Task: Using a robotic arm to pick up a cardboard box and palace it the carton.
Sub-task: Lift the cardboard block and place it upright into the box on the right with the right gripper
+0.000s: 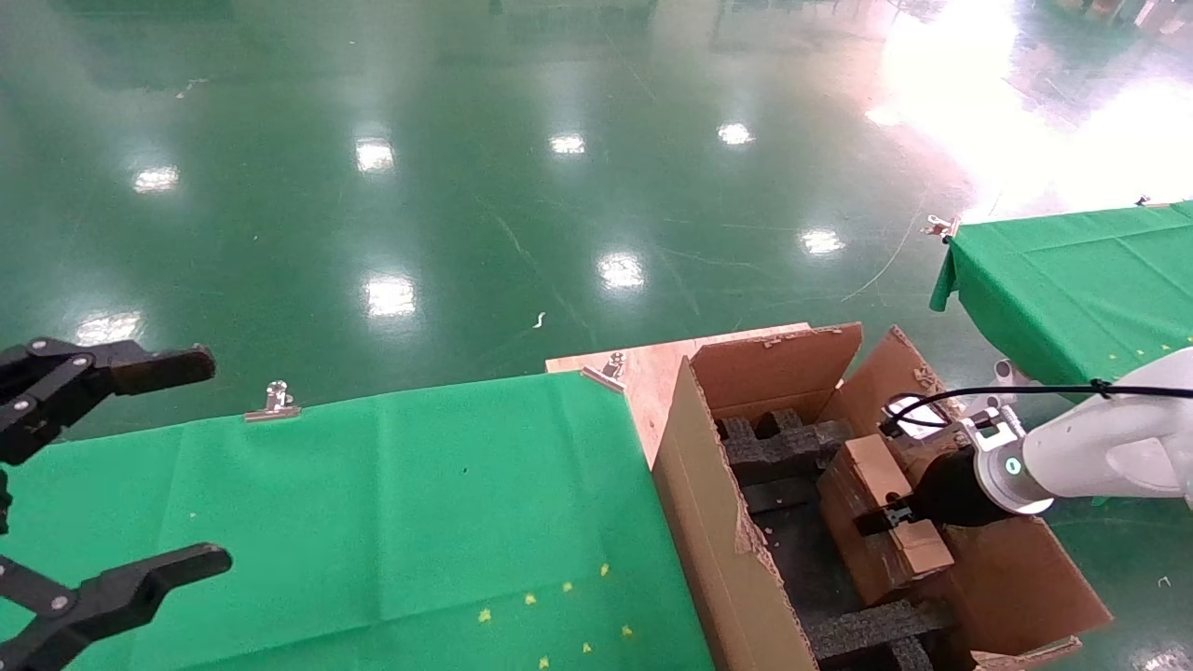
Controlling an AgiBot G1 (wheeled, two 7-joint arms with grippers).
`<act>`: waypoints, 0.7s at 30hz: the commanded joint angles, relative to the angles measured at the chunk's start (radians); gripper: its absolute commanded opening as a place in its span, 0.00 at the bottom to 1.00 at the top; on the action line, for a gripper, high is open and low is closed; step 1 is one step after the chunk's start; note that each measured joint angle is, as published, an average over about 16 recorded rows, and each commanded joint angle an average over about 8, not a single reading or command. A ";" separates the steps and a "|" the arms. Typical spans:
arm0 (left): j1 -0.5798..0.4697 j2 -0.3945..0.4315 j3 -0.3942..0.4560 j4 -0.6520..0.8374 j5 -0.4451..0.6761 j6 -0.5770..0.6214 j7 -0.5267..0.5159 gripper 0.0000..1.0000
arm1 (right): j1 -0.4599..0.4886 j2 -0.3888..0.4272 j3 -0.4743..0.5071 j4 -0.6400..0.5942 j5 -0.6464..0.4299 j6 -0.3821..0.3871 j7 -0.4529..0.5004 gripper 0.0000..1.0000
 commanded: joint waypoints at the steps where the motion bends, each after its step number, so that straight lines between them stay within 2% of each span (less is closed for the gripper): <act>1: 0.000 0.000 0.000 0.000 0.000 0.000 0.000 1.00 | -0.003 -0.006 0.000 -0.008 0.000 0.000 -0.004 0.80; 2: 0.000 0.000 0.000 0.000 0.000 0.000 0.000 1.00 | -0.003 -0.007 0.000 -0.009 0.000 0.000 -0.004 0.92; 3: 0.000 0.000 0.000 0.000 0.000 0.000 0.000 1.00 | -0.004 -0.008 0.000 -0.010 0.000 0.000 -0.004 1.00; 21: 0.000 0.000 0.000 0.000 0.000 0.000 0.000 1.00 | 0.004 -0.003 -0.001 -0.010 -0.001 0.000 0.002 1.00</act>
